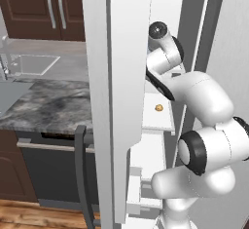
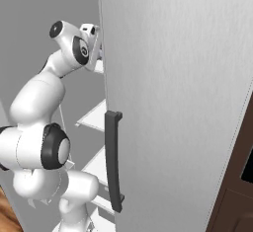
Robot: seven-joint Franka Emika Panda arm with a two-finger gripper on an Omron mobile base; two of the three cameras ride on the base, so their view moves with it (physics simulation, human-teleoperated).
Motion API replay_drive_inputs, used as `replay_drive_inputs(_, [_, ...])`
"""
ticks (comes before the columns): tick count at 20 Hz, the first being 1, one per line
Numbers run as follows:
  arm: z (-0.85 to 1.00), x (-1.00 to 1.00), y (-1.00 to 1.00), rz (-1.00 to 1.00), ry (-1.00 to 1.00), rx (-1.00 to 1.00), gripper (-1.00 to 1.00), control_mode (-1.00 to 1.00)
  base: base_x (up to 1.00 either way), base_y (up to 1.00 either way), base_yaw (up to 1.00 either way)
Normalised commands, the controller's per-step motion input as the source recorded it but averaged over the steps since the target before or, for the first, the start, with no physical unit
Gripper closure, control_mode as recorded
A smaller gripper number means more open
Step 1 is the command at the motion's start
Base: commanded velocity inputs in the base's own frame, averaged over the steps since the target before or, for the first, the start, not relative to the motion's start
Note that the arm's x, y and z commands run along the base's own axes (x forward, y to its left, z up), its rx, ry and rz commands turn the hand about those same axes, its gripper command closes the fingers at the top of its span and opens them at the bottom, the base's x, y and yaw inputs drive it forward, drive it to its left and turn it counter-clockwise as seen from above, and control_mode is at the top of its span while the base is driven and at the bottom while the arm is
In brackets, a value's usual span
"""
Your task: Open the freezer door, pick up the ice cube tray from the freezer, and place it on the dining counter.
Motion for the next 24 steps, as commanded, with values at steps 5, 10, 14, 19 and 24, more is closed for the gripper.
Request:
replay_drive_inputs(5, [0.03, -0.1, 0.0, 0.0, -0.21, 0.0, 1.0, -1.0, 0.0, 0.0, 0.0])
replay_drive_inputs(10, [0.15, -0.12, 0.0, 0.0, -0.12, 0.0, 1.0, -1.0, 0.0, 0.0, 0.0])
replay_drive_inputs(14, [0.35, -0.21, 0.0, 0.0, 0.0, 0.0, 1.0, -1.0, 0.0, 0.0, 0.0])
replay_drive_inputs(19, [0.52, -0.36, 0.04, 0.0, 0.09, 0.0, 1.0, -1.0, 0.0, 0.0, 0.0])
replay_drive_inputs(24, [0.36, -0.45, 0.09, 0.0, 0.13, 0.0, 1.0, -1.0, 0.0, 0.0, 0.0])
